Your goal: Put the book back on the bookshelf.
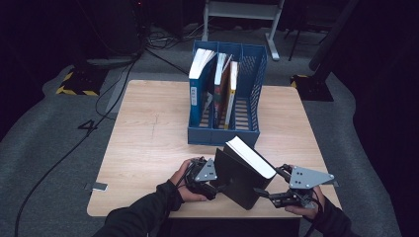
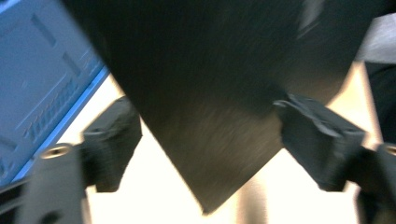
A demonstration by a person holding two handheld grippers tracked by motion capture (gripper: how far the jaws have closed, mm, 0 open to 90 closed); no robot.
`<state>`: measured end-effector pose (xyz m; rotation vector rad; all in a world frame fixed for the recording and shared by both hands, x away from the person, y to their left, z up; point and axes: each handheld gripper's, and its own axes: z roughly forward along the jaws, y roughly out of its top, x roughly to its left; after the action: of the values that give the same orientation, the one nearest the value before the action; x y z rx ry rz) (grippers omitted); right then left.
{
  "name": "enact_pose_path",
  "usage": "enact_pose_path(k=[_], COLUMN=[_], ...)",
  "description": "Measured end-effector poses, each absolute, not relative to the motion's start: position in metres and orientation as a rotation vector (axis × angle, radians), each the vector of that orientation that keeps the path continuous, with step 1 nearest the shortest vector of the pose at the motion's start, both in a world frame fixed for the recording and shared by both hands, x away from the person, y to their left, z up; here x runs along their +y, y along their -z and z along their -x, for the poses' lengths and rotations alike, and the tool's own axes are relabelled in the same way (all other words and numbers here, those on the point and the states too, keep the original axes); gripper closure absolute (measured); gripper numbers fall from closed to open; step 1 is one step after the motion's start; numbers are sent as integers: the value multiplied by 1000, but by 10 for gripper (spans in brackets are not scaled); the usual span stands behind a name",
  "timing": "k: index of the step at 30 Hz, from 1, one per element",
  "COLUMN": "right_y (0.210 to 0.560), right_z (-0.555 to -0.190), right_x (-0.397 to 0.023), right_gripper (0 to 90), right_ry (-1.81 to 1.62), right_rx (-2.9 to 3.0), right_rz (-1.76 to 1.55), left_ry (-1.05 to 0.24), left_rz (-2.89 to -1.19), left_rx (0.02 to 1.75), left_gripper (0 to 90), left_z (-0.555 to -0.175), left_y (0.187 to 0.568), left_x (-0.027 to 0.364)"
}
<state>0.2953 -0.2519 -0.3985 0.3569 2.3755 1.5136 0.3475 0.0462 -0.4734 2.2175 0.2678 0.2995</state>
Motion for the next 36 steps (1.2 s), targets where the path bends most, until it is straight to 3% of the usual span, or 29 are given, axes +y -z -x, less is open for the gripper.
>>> enact_pose_path(k=[10,36], right_y=[392,376], right_z=[-293,-324], right_x=[-245,-248], right_gripper=[398,463], right_ry=[-1458,-1413], right_rx=[2391,2367], right_rz=[-311,-599], left_ry=[-275,-252], left_rz=[-2213,-2143], left_rx=[296,324], left_gripper=[144,108], left_z=[-358,-374], left_y=[477,481], left_x=[37,4])
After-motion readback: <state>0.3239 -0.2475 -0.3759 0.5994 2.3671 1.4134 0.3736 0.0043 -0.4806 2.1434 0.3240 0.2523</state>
